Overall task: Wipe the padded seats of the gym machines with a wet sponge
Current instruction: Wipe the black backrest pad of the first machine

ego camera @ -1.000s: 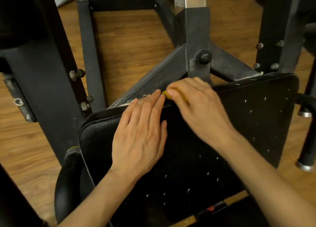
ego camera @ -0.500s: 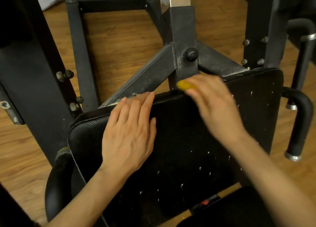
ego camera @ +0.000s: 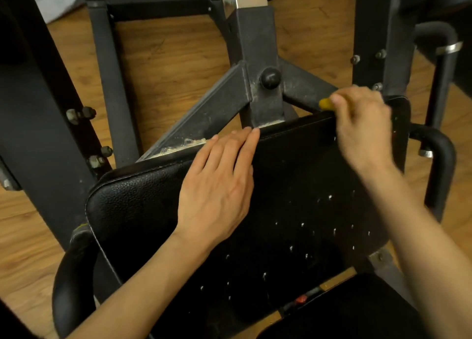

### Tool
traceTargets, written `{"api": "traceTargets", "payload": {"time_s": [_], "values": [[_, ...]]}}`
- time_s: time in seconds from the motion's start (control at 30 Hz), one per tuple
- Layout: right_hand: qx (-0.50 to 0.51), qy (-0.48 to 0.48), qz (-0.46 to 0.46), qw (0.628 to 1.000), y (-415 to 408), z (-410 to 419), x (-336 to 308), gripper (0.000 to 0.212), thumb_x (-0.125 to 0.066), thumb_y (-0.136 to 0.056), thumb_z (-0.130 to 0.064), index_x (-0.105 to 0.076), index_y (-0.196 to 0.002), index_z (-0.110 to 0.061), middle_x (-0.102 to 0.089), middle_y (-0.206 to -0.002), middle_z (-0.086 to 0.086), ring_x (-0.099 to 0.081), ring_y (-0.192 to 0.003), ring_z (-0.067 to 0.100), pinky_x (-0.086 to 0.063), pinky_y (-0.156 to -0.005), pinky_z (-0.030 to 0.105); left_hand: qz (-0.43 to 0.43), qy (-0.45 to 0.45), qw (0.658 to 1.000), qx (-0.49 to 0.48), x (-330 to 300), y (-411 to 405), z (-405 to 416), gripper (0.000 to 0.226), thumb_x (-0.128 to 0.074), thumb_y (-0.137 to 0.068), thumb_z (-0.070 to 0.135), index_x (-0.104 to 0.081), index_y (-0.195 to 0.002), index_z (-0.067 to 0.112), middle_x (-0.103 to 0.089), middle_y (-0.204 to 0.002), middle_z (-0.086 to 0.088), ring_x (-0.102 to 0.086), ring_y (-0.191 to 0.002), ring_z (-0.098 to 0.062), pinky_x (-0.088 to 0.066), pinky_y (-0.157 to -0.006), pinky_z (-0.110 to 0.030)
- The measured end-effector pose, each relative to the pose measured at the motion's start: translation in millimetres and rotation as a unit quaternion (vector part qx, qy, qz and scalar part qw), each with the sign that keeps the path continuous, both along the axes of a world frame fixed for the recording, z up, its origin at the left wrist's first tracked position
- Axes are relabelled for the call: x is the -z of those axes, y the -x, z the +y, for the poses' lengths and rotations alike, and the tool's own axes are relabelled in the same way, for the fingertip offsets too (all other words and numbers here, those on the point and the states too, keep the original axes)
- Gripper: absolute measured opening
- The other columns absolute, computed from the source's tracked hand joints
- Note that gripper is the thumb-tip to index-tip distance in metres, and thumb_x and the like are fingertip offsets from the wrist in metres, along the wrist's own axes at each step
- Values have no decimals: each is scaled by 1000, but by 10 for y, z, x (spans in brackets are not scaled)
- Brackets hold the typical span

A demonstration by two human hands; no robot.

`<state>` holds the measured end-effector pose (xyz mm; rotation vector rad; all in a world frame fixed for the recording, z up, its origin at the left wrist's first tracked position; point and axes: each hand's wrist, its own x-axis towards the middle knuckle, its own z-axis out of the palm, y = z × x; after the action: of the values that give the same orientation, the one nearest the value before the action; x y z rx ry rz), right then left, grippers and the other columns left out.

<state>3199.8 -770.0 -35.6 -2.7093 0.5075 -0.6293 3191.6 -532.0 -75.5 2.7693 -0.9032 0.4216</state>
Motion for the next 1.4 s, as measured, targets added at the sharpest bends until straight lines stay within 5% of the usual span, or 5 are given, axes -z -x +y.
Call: {"api": "traceTargets", "payload": {"time_s": [0.23,0.5,0.83,1.0,1.4], "values": [[-192,-12,-59,980,208,572,205,30,-49,-100,-25,-63,-125,-13,-61,-124,1,-49,-120,11,-38,-105,27,-16,1,1000,-2,13,15,-20,53,-37,-101,23,-30,-152,9,-47,-144,-7,-41,-131,-20,-21,-118,-34],[2,-141,-243,960,580,596,815,34,-57,-96,-6,-57,-129,1,-52,-140,12,-41,-139,24,-33,-116,39,-38,7,999,-6,47,18,-19,52,-39,-102,22,-32,-151,8,-50,-136,-10,-43,-124,-24,-26,-115,-37],[27,-158,-261,952,272,500,644,37,-53,-100,-16,-54,-135,-7,-47,-146,10,-32,-143,25,-26,-119,35,-58,1,998,-10,73,22,-32,52,-36,-102,22,-29,-152,8,-49,-137,-11,-40,-125,-25,-23,-116,-36],[-48,-176,-202,962,1008,909,1167,38,-57,-94,-1,-53,-131,5,-45,-145,17,-32,-143,34,-33,-112,55,-62,6,998,-16,73,12,-24,54,-38,-101,23,-30,-152,8,-49,-137,-12,-39,-124,-25,-24,-116,-37],[-140,-126,-186,964,1025,880,1194,39,-58,-93,-4,-51,-131,-2,-46,-143,14,-33,-142,34,-24,-117,56,-67,3,998,-18,85,12,-35,53,-36,-100,22,-30,-152,8,-50,-137,-13,-42,-124,-26,-24,-115,-37]]}}
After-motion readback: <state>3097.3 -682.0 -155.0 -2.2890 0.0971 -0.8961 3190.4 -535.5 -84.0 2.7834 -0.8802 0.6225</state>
